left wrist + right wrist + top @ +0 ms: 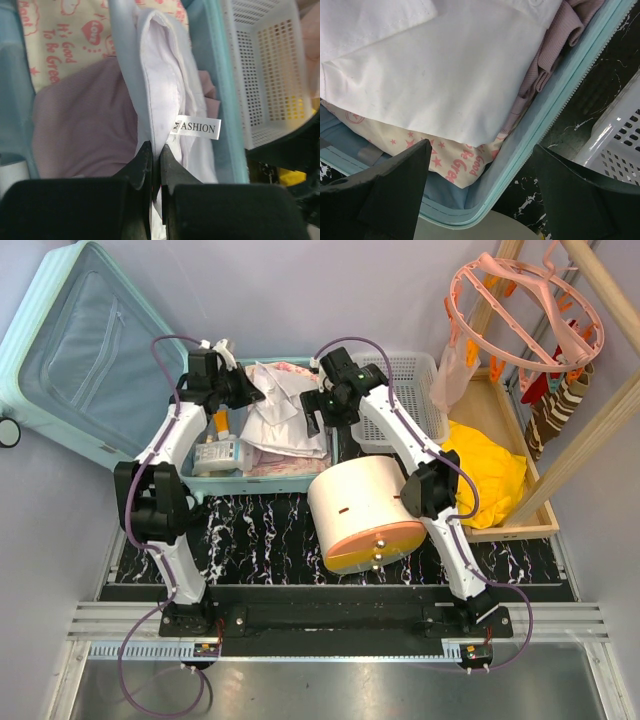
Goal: Open, take out, and arrange the luggage
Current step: Pick up the clothes from the luggage, then place the clothes in the bin.
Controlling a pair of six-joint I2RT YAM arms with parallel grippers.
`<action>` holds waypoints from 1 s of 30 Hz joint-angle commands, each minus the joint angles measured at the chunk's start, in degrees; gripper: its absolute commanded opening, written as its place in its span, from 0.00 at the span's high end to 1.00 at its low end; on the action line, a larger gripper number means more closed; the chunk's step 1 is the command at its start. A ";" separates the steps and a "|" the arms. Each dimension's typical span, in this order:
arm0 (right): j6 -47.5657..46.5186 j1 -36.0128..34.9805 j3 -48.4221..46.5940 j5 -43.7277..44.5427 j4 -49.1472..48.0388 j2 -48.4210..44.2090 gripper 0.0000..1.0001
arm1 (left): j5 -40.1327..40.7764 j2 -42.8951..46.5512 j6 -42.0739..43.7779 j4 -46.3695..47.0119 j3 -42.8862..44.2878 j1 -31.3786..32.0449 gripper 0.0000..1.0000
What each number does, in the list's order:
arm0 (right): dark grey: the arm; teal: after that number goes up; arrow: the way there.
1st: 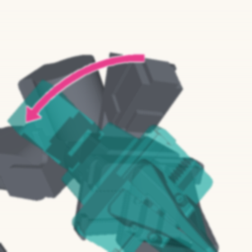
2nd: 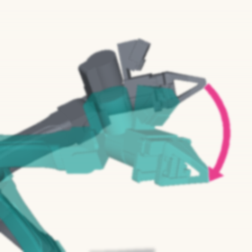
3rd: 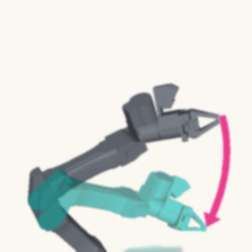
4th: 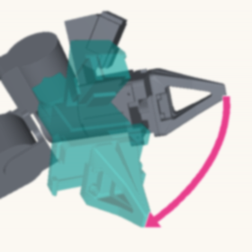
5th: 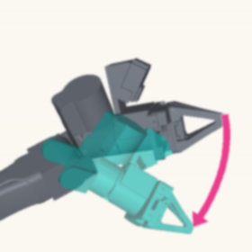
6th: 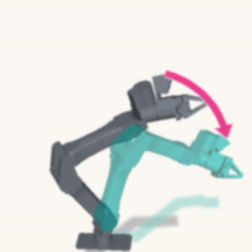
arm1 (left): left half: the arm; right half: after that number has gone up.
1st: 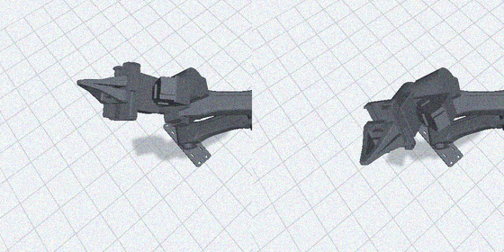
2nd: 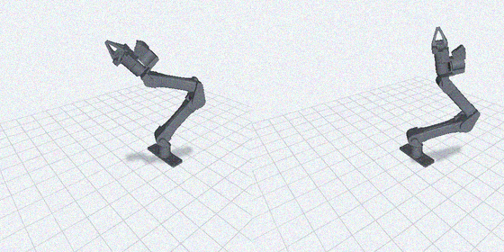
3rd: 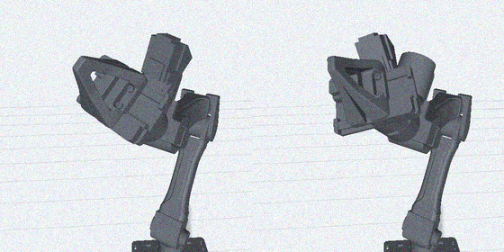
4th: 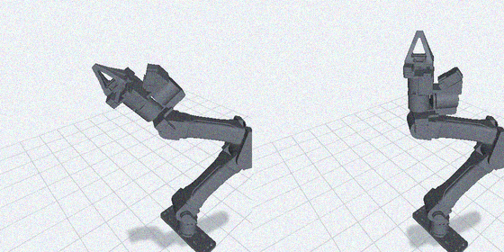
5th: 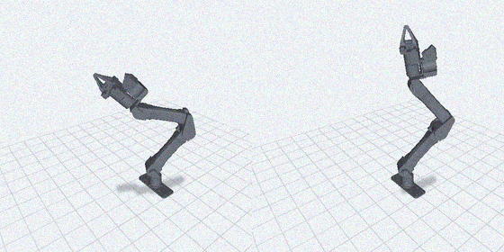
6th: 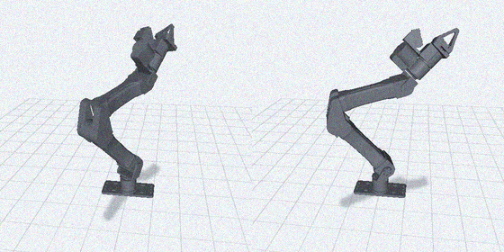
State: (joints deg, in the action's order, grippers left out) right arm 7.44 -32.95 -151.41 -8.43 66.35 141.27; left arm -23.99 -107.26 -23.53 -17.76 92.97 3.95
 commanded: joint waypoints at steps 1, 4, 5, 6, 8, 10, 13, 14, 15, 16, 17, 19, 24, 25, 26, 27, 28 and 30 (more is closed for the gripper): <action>0.90 0.51 -1.86 -0.87 0.45 -4.42 0.08 | -6.42 3.11 -3.36 5.54 3.62 -0.08 1.00; 3.80 2.97 -2.57 -4.66 -0.86 -5.04 0.08 | -7.83 3.29 -4.24 5.72 5.64 -0.16 1.00; 5.29 3.59 -2.40 -5.45 -1.39 -5.30 0.08 | -7.83 3.29 -4.59 5.80 6.25 -0.17 1.00; 6.00 4.20 -2.31 -7.11 -2.00 -5.74 0.08 | -7.92 3.46 -4.94 5.98 7.48 -0.08 1.00; 7.32 5.96 -2.13 -8.53 -3.50 -6.27 0.09 | -8.79 3.73 -6.52 6.86 8.54 -0.16 1.00; 7.85 7.10 -2.22 -10.03 -5.08 -6.71 0.09 | -9.14 4.60 -7.93 8.61 8.81 -0.17 1.00; 7.59 7.72 -2.57 -10.47 -6.57 -7.94 0.09 | -8.09 6.44 -9.42 10.72 8.02 -0.08 1.00; 7.50 7.99 -2.40 -10.38 -6.84 -8.55 0.09 | -8.27 6.45 -10.04 11.16 8.02 -0.17 1.00; 7.33 8.08 -2.31 -10.47 -7.11 -8.91 0.09 | -8.44 6.45 -10.65 12.21 8.37 -0.17 1.00; 7.32 8.34 -2.13 -10.47 -7.46 -9.17 0.09 | -8.70 6.28 -12.40 12.74 9.07 -0.08 1.00; 7.24 8.69 -2.13 -10.47 -7.55 -9.61 0.09 | -8.97 6.10 -13.46 13.36 9.33 0.01 1.00; 7.06 9.04 -2.04 -9.86 -7.81 -10.05 0.09 | -8.88 5.93 -15.66 15.90 10.47 0.45 1.00; 4.43 9.13 1.46 -1.89 -9.74 -13.74 0.09 | -8.09 3.82 -17.95 19.06 15.39 3.17 1.00; 3.55 9.22 2.52 -0.29 -9.92 -14.27 0.09 | -8.27 3.12 -18.22 19.34 16.44 4.57 1.00; 3.37 9.13 2.79 2.51 -9.75 -14.97 0.09 | -8.53 1.37 -18.65 19.69 18.98 5.28 1.00; 3.37 9.39 2.88 3.58 -9.75 -15.32 0.09 | -8.79 0.57 -19.62 19.69 20.14 6.07 1.00; 3.28 9.57 2.97 4.37 -9.92 -15.67 0.09 | -8.97 -0.31 -20.06 19.69 21.19 7.47 1.00; 2.76 9.66 2.88 7.27 -9.92 -17.17 0.09 | -8.88 -2.59 -21.02 19.87 23.66 9.49 1.00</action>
State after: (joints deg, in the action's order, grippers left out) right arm 12.21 -23.62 -148.73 -8.78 58.85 129.80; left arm -30.94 -107.07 -41.19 -4.69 110.78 9.50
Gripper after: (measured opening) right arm 0.911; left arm 0.048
